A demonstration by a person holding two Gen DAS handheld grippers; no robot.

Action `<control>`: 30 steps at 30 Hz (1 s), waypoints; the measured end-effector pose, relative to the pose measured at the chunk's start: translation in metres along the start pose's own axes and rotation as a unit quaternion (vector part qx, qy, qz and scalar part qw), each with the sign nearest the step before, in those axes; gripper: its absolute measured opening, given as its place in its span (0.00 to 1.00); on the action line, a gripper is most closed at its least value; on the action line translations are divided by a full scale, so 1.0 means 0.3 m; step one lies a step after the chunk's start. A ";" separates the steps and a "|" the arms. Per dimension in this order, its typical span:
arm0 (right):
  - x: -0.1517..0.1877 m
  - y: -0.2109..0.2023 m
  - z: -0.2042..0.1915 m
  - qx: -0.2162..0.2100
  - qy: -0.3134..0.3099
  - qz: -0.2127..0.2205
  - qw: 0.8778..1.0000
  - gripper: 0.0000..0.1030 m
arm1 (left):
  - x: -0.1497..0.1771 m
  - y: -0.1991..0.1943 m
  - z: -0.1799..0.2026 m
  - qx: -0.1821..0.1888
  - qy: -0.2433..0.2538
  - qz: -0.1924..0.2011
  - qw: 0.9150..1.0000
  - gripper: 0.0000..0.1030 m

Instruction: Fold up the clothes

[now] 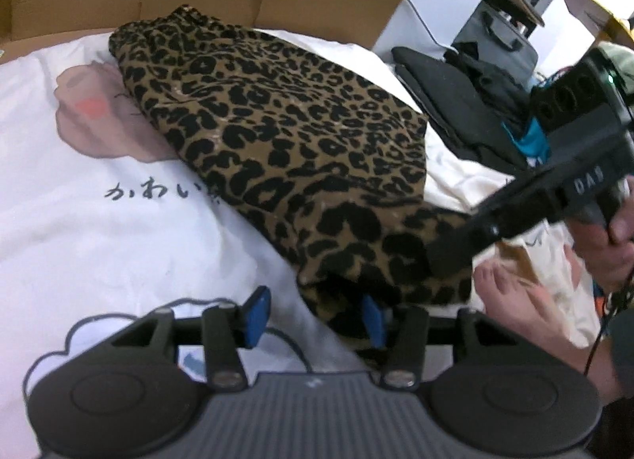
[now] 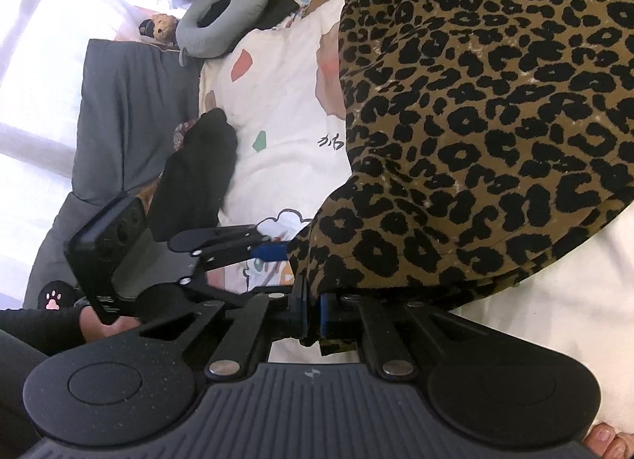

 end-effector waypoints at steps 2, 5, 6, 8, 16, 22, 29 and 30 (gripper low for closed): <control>0.004 0.001 0.001 -0.003 0.002 -0.002 1.000 0.04 | -0.004 0.005 0.000 -0.005 0.003 0.008 1.000 0.48; 0.007 0.002 0.003 -0.008 0.007 -0.004 1.000 0.04 | -0.010 0.007 -0.016 0.004 -0.010 0.014 1.000 0.27; 0.008 0.003 0.005 -0.008 0.009 -0.005 1.000 0.04 | -0.009 0.007 -0.022 0.009 -0.016 0.013 1.000 0.20; 0.014 0.006 0.011 -0.004 0.012 -0.012 1.000 0.04 | 0.001 0.004 -0.032 0.010 -0.022 0.008 1.000 0.09; 0.035 -0.011 0.029 0.018 0.020 -0.053 0.998 0.17 | 0.059 0.008 -0.086 0.013 -0.071 -0.020 0.997 0.05; 0.004 -0.117 0.044 0.038 0.010 -0.028 0.999 0.27 | 0.089 0.021 -0.142 0.036 -0.136 -0.042 0.989 0.05; -0.051 -0.100 0.060 0.057 -0.018 -0.003 0.998 0.26 | 0.092 0.025 -0.156 0.058 -0.154 -0.052 0.985 0.09; -0.049 -0.075 0.064 0.064 -0.028 -0.012 0.997 0.26 | 0.093 0.028 -0.156 0.062 -0.157 -0.053 0.984 0.12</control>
Point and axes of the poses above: each gripper's, at about its wrist camera, not at the fingertips, and y roughly the way its jaws point, z to its right, x to its underside, the point moved 3 cm from there along y, roughly the way its jaws point, and after that the axes turned 15 degrees about -x, right-handed, at the moved point
